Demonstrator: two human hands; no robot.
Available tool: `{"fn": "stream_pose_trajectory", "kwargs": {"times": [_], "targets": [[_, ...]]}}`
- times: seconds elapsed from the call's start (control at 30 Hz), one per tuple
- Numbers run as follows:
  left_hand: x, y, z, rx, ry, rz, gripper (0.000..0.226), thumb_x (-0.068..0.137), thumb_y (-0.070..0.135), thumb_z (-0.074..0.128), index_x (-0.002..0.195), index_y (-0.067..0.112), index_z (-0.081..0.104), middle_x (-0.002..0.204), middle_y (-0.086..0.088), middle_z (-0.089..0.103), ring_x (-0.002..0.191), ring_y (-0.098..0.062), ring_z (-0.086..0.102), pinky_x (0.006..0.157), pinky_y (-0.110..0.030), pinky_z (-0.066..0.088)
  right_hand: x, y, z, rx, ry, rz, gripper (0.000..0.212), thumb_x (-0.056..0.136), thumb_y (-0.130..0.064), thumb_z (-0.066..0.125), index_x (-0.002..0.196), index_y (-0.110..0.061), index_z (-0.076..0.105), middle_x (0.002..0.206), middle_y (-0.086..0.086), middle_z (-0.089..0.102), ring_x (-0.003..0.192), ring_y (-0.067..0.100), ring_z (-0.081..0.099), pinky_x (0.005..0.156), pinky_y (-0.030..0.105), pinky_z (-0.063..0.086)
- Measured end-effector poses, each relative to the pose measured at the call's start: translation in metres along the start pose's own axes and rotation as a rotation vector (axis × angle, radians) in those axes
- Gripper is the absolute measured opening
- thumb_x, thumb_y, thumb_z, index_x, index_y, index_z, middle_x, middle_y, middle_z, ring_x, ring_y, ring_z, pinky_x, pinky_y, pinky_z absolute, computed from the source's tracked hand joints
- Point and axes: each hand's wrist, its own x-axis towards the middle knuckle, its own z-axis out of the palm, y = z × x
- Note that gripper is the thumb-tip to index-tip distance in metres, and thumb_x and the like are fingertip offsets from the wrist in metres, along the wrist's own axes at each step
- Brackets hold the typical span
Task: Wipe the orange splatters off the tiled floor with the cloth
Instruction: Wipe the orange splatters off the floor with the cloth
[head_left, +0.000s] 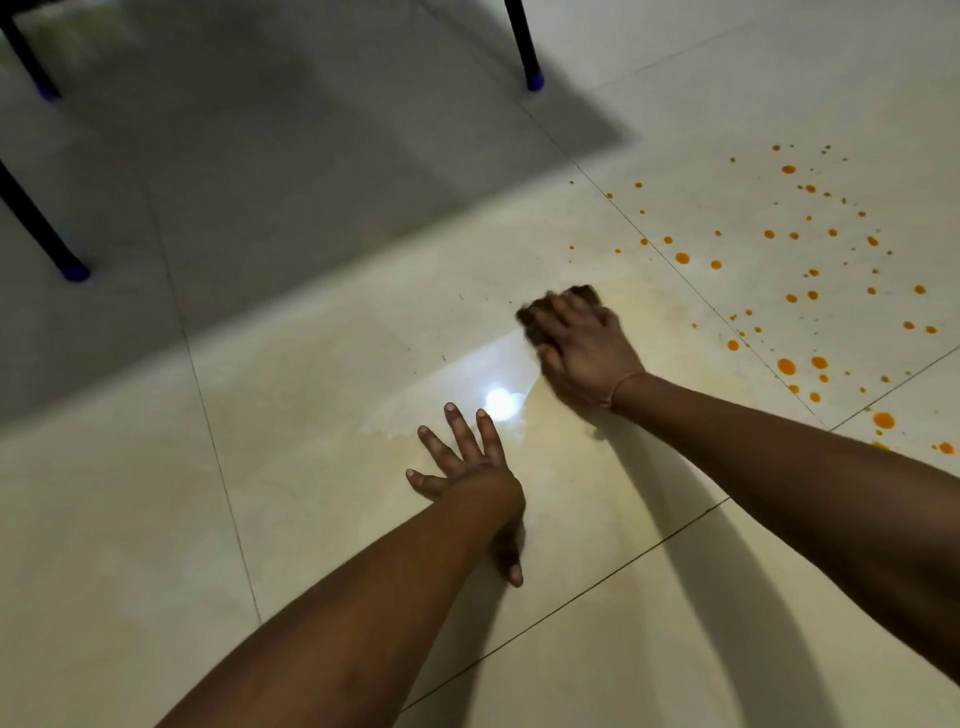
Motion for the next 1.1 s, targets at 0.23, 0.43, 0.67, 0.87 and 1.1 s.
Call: {"fn": "stream_pose_trajectory", "kwargs": {"times": [0.23, 0.43, 0.67, 0.87, 1.1], "targets": [[-0.021, -0.010, -0.008, 0.013, -0.048, 0.156, 0.175, 0.041, 0.049, 0.095, 0.122, 0.010, -0.054, 0.117, -0.027, -0.065, 0.115, -0.061, -0.045, 0.101, -0.078, 0.001, 0.014, -0.051, 0.009, 0.006, 0.029, -0.024, 0.054, 0.095, -0.036, 0.030, 0.147, -0.027, 0.035, 0.156, 0.005, 0.031, 0.144, 0.023, 0.022, 0.114, 0.044, 0.019], [-0.021, -0.114, -0.045, -0.076, 0.190, 0.348, 0.156, 0.044, 0.056, 0.091, 0.153, 0.017, -0.013, 0.159, -0.013, -0.023, 0.147, -0.040, -0.012, 0.115, -0.060, 0.014, 0.033, -0.099, 0.014, 0.072, 0.029, 0.204, 0.050, 0.095, -0.034, 0.037, 0.146, -0.028, 0.036, 0.157, 0.005, 0.029, 0.144, 0.024, 0.021, 0.114, 0.045, 0.017], [0.002, -0.226, -0.015, -0.096, 0.108, 0.151, 0.161, 0.045, 0.045, 0.095, 0.148, 0.023, -0.027, 0.154, -0.007, -0.037, 0.143, -0.046, -0.020, 0.111, -0.067, 0.021, -0.007, -0.162, 0.032, 0.046, -0.151, -0.550, 0.056, 0.091, -0.041, 0.035, 0.145, -0.025, 0.041, 0.152, 0.006, 0.039, 0.141, 0.026, 0.032, 0.108, 0.043, 0.026], [0.010, -0.221, -0.016, -0.105, 0.120, 0.133, 0.165, 0.041, 0.041, 0.097, 0.148, 0.022, -0.027, 0.153, -0.008, -0.037, 0.142, -0.048, -0.021, 0.112, -0.065, 0.022, 0.039, -0.187, 0.019, 0.005, -0.033, -0.120, 0.055, 0.094, -0.033, 0.039, 0.148, -0.028, 0.032, 0.157, 0.006, 0.028, 0.144, 0.024, 0.020, 0.112, 0.041, 0.005], [-0.003, -0.194, -0.031, -0.071, 0.252, 0.113, 0.149, 0.033, 0.060, 0.091, 0.148, 0.017, 0.008, 0.159, -0.013, -0.005, 0.143, -0.042, 0.009, 0.107, -0.059, 0.033, -0.057, -0.115, 0.018, 0.031, -0.087, -0.393, 0.059, 0.086, -0.042, 0.037, 0.142, -0.024, 0.045, 0.149, 0.005, 0.043, 0.139, 0.024, 0.034, 0.107, 0.041, 0.026]]}}
